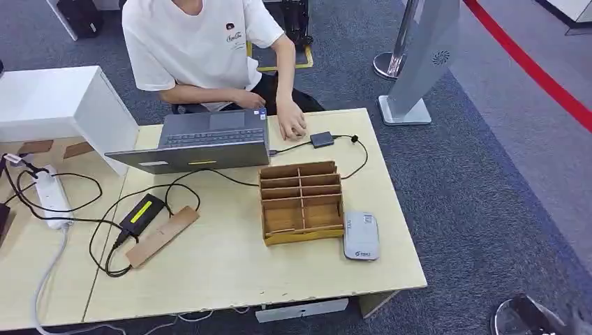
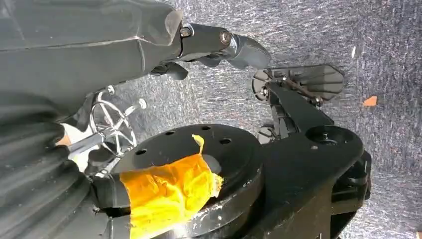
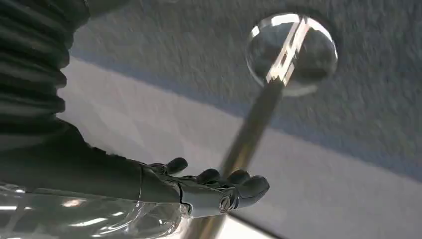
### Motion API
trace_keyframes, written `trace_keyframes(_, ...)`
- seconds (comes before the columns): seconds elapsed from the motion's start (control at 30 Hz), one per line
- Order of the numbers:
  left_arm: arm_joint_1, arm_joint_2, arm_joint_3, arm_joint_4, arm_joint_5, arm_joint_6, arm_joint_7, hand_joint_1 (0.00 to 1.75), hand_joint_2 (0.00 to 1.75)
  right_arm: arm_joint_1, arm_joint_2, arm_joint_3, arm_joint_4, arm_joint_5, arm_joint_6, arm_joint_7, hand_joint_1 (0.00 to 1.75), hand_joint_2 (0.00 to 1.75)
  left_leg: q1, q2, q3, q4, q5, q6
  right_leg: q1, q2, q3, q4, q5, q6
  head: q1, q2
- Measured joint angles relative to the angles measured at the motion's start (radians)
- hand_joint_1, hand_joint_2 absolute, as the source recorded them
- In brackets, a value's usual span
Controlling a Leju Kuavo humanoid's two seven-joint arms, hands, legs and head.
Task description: Pass the card to the sensor for recognition and then transmit it.
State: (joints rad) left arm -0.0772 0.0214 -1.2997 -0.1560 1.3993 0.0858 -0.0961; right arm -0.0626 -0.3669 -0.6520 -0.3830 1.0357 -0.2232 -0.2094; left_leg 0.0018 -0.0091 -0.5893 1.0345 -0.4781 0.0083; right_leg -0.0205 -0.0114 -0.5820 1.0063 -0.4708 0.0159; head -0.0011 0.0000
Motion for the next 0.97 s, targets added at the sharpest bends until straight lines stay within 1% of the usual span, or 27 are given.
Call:
trace_keyframes(0.1,0.0,0.0,0.0,0.0,0.0,0.002,0.0,0.0,1.75,0.003,0.025,-0.023,0.038,-0.003,0.003,0.0,0.0,1.75,0.0,0.003,0.001,0.0,0.0,0.0,0.0,0.002,0.0,0.0,0.0,0.0,0.0,0.0)
trace_keyframes(0.17,0.0,0.0,0.0,0.0,0.002,0.005,0.002,0.0,1.75,0.004,0.036,-0.041,0.057,-0.017,0.039,0.005,0.0,1.75,0.0,0.003,0.001,0.0,0.0,0.0,0.0,0.002,0.0,0.0,0.0,0.0,0.0,0.0)
trace_keyframes(0.2,0.0,0.0,0.0,0.0,0.004,0.01,0.005,0.0,1.75,0.005,0.051,-0.056,0.07,-0.034,0.065,0.019,0.0,1.75,0.0,0.003,0.001,0.0,0.0,0.0,0.0,0.002,0.0,0.0,0.0,0.0,0.0,0.0)
trace_keyframes(0.27,0.0,0.0,0.0,0.0,0.004,0.026,0.01,0.0,1.75,0.013,0.081,-0.082,0.089,-0.052,0.093,0.034,0.0,1.75,0.001,0.003,0.001,0.0,-0.001,-0.001,0.001,0.002,0.0,0.0,0.0,0.0,0.001,0.0)
trace_keyframes(0.37,0.0,0.0,0.0,0.0,0.004,0.048,0.019,0.0,1.75,0.027,0.157,-0.11,0.121,-0.051,0.106,0.055,0.0,1.75,0.001,0.003,0.001,-0.001,-0.001,-0.001,0.001,0.003,0.0,0.0,-0.001,-0.001,0.0,0.0)
trace_keyframes(0.47,-0.001,0.0,0.0,0.0,0.008,0.052,0.031,0.0,1.75,0.03,0.231,-0.12,0.146,-0.037,0.132,0.076,0.0,1.75,0.002,0.005,0.003,-0.001,-0.002,-0.003,0.002,0.005,0.0,0.001,-0.001,-0.002,0.001,0.0)
trace_keyframes(0.53,-0.002,-0.001,0.0,0.0,0.008,0.057,0.04,0.0,1.75,0.03,0.279,-0.124,0.158,-0.025,0.158,0.109,0.0,1.75,0.003,0.006,0.003,-0.001,-0.001,-0.003,0.002,0.005,0.0,0.001,-0.001,-0.002,0.0,0.0)
trace_keyframes(0.57,-0.002,-0.001,0.0,0.0,0.008,0.06,0.042,0.0,1.75,0.03,0.307,-0.124,0.165,-0.014,0.177,0.132,0.0,1.75,0.002,0.006,0.003,-0.001,-0.001,-0.004,0.002,0.005,0.0,0.001,-0.001,-0.002,0.002,0.0)
trace_keyframes(0.6,-0.002,-0.002,0.0,0.0,0.008,0.066,0.045,0.0,1.75,0.03,0.326,-0.124,0.17,-0.003,0.191,0.154,0.0,1.75,0.003,0.006,0.003,-0.001,-0.001,-0.004,0.003,0.005,0.001,0.001,-0.001,-0.002,-0.002,0.0)
trace_keyframes(0.63,-0.003,-0.002,0.0,0.0,0.007,0.069,0.05,0.0,1.75,0.03,0.351,-0.124,0.175,0.005,0.203,0.172,0.0,1.75,0.003,0.006,0.003,-0.001,-0.001,-0.004,0.003,0.005,0.001,0.001,-0.001,-0.002,0.002,0.0)
trace_keyframes(0.73,-0.003,-0.002,0.001,0.0,0.004,0.08,0.055,0.0,1.75,0.031,0.4,-0.12,0.183,0.036,0.225,0.213,0.0,1.75,0.002,0.006,0.003,-0.001,-0.001,-0.004,0.002,0.005,0.001,0.001,-0.001,-0.002,0.001,0.0)
trace_keyframes(0.83,0.002,-0.003,0.036,0.0,-0.041,0.074,0.058,0.0,1.75,0.035,0.423,-0.09,0.185,0.004,0.23,0.229,0.0,1.75,0.002,0.006,0.003,-0.001,-0.001,-0.004,0.002,0.005,0.001,0.001,-0.001,-0.002,0.001,0.0)
trace_keyframes(0.97,0.007,-0.006,0.1,0.0,-0.133,0.065,0.063,0.0,1.75,0.044,0.436,-0.048,0.185,-0.068,0.231,0.23,0.0,1.75,0.002,0.006,0.003,-0.001,-0.001,-0.004,0.002,0.005,0.001,0.001,-0.001,-0.002,0.001,0.0)
